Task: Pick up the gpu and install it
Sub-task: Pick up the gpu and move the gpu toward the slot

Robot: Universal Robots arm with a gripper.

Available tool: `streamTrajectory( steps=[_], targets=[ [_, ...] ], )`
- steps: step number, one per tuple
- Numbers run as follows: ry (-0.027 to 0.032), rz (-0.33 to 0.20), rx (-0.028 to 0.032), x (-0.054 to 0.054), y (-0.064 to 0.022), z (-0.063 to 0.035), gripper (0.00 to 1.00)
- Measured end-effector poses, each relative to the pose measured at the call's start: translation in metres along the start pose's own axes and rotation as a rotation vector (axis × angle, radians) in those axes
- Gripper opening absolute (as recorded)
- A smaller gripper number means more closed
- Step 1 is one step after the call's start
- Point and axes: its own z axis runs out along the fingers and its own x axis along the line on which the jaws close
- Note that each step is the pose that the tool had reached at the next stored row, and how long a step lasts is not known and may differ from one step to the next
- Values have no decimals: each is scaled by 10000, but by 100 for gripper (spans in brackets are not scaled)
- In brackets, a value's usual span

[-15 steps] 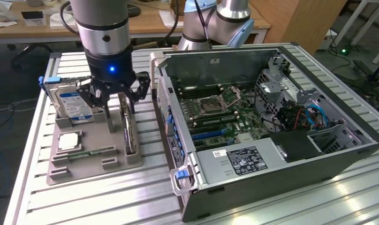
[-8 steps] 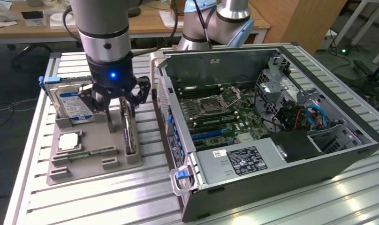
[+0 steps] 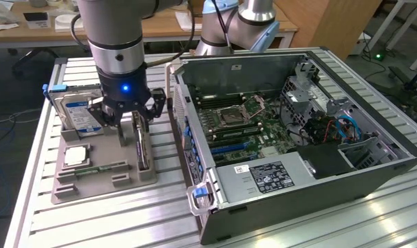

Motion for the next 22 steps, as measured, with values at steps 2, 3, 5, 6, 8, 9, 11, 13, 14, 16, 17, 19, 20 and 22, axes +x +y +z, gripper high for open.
streamTrajectory(
  steps=[2,3,5,6,8,9,11,13,14,16,17,19,20,22],
  targets=[
    [0,2,0,0,-1,22,59],
    [0,4,0,0,-1,34,59],
    [-1,6,0,0,-2,55,59],
    [-1,7,-1,0,-3,66,59],
    [0,10,0,0,-4,89,59],
    [-1,12,0,0,-4,101,59],
    [-1,14,0,0,-5,125,59],
    [-1,16,0,0,-6,148,59],
    [0,18,1,0,-7,160,59],
    [-1,19,0,0,-8,184,59],
    [-1,19,0,0,-8,195,59],
    [-2,20,0,0,-9,220,59],
    [-1,20,0,0,-9,231,59],
    [-1,20,0,0,-10,253,59]
  ],
)
